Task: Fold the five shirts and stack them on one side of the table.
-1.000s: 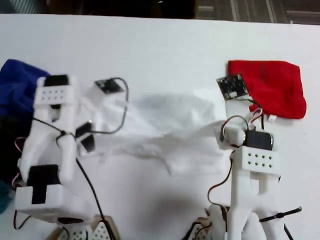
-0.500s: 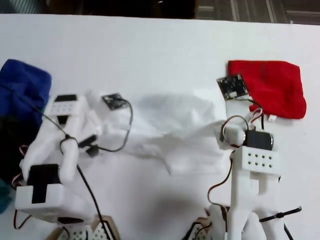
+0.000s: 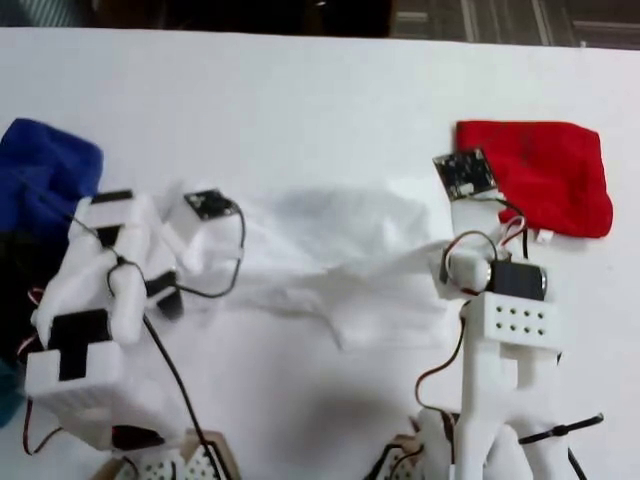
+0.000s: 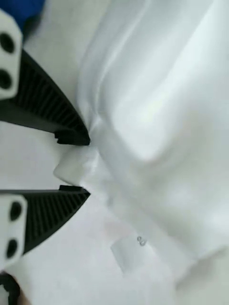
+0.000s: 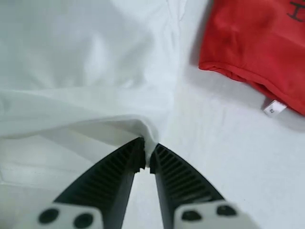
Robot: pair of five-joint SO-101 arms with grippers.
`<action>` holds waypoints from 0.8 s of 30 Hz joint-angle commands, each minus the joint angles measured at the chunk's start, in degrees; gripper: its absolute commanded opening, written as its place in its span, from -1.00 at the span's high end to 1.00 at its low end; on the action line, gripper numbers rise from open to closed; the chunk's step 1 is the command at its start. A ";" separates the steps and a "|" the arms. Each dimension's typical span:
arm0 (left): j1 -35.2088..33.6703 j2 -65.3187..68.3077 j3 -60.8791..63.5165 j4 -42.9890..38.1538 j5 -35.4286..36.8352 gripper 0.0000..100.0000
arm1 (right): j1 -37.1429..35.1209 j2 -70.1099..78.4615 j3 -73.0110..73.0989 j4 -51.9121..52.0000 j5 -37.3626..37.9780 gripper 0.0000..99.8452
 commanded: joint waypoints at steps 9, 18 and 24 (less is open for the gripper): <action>0.35 0.79 -2.42 0.79 -0.09 0.94 | 0.66 -1.63 -0.62 -0.57 0.18 0.96; 1.05 -4.92 -6.73 9.93 -0.09 0.95 | 0.40 -1.54 -0.44 -3.12 -0.18 0.96; 4.13 -18.81 -16.22 19.25 5.54 0.95 | 0.31 -1.54 -6.33 -10.42 -0.18 0.96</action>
